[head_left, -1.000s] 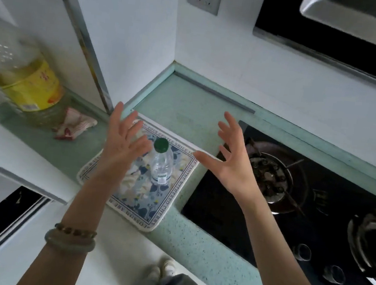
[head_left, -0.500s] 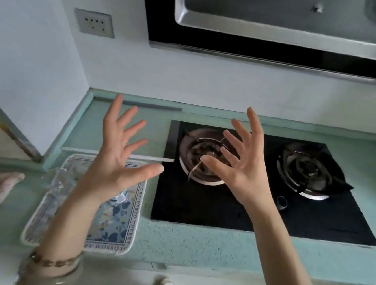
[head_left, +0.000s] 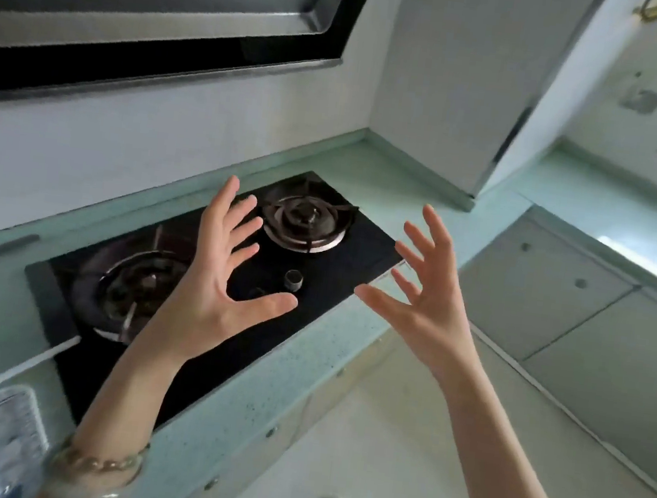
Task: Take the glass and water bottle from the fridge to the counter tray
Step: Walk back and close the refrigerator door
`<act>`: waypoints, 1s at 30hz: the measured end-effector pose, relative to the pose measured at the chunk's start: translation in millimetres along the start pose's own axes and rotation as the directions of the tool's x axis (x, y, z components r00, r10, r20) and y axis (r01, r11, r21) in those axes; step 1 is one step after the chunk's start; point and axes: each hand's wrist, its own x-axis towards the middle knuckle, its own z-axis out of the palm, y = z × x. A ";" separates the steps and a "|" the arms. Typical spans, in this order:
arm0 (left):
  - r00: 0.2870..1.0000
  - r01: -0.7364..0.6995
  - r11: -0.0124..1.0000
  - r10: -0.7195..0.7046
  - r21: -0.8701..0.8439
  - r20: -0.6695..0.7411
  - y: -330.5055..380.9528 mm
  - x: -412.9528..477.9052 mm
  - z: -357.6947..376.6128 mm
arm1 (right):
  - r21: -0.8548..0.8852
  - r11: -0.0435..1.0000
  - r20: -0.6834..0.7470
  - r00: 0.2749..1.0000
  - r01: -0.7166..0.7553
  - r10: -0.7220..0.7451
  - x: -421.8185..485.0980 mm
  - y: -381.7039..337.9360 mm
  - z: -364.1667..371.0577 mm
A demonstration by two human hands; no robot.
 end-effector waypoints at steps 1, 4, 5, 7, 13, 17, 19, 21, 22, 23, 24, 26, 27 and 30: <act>0.999 -0.009 1.000 0.009 -0.010 0.042 -1.2 11.5 13.0 | -0.010 1.000 -0.050 0.999 -0.005 0.005 -5.2 0.9 -15.1; 0.985 -0.033 0.997 0.043 -0.064 0.165 -1.7 42.7 57.9 | -0.044 0.999 -0.188 0.982 -0.026 0.017 -22.8 4.5 -59.2; 0.978 -0.040 0.996 0.057 -0.085 0.203 -1.5 51.7 74.6 | -0.058 0.998 -0.232 0.972 -0.035 0.021 -29.1 6.1 -74.1; 0.959 -0.048 0.991 0.080 -0.124 0.273 -1.1 67.5 109.6 | -0.084 0.995 -0.315 0.949 -0.052 0.023 -40.3 10.0 -104.0; 0.880 -0.041 0.981 0.126 -0.190 0.458 2.0 108.6 220.0 | -0.111 0.988 -0.526 0.850 -0.104 0.030 -67.4 27.7 -195.3; 0.821 -0.070 0.974 0.179 -0.217 0.542 7.6 136.1 296.6 | -0.134 0.981 -0.617 0.787 -0.138 0.026 -76.8 40.8 -260.2; 0.797 -0.077 0.969 0.202 -0.236 0.570 10.1 150.1 337.6 | -0.154 0.977 -0.656 0.754 -0.148 0.011 -80.7 48.1 -295.7; 0.783 -0.086 0.967 0.214 -0.239 0.584 10.3 159.7 366.1 | -0.171 0.972 -0.671 0.741 -0.162 0.005 -82.4 50.7 -318.6; 0.774 -0.074 0.964 0.217 -0.255 0.595 10.7 165.1 386.6 | -0.181 0.968 -0.688 0.726 -0.177 0.004 -85.9 52.7 -335.3; 0.764 -0.062 0.961 0.220 -0.270 0.607 11.4 170.0 407.8 | -0.189 0.964 -0.705 0.709 -0.187 -0.001 -89.6 54.5 -352.4; 0.751 -0.055 0.959 0.222 -0.277 0.621 13.3 174.0 426.6 | -0.194 0.961 -0.719 0.695 -0.198 -0.003 -92.9 55.6 -367.4; 0.719 -0.037 0.953 0.233 -0.300 0.655 18.6 180.7 465.3 | -0.201 0.953 -0.752 0.659 -0.228 -0.001 -101.8 58.7 -396.6; 0.704 -0.025 0.949 0.240 -0.315 0.668 21.5 183.0 482.7 | -0.201 0.949 -0.768 0.640 -0.242 0.001 -106.8 60.6 -409.2; 0.642 0.001 0.935 0.271 -0.355 0.717 27.9 188.6 533.1 | -0.187 0.942 -0.822 0.569 -0.280 0.006 -124.6 65.5 -442.8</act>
